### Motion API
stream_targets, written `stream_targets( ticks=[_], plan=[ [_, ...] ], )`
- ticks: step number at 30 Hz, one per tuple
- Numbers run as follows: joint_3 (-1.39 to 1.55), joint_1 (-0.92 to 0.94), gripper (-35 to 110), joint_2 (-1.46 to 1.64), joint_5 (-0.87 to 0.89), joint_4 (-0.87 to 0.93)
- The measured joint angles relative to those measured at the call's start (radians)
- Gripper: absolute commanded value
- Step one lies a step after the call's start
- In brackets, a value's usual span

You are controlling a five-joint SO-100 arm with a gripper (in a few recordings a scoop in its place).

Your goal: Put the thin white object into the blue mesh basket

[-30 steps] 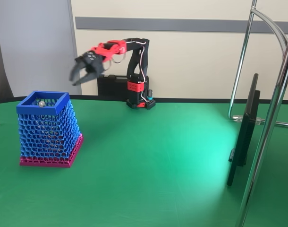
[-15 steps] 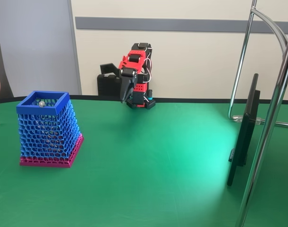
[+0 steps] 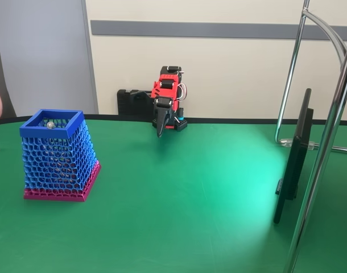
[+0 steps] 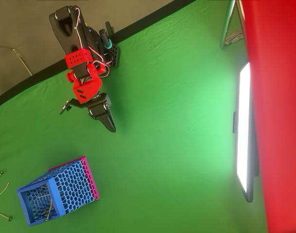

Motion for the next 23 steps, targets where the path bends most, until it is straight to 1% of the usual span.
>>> stream_targets(
  ticks=[7, 8, 11, 16, 23],
  plan=[
    [0.0, -0.015, 1, 0.144, 0.02, 0.179],
    [0.0, -0.015, 1, 0.202, 0.026, 0.247],
    [0.0, -0.018, 1, 0.27, 0.029, 0.331],
    [0.0, -0.023, 1, 0.302, 0.031, 0.39],
    [0.0, -0.02, 1, 0.304, 0.031, 0.4]
  ],
)
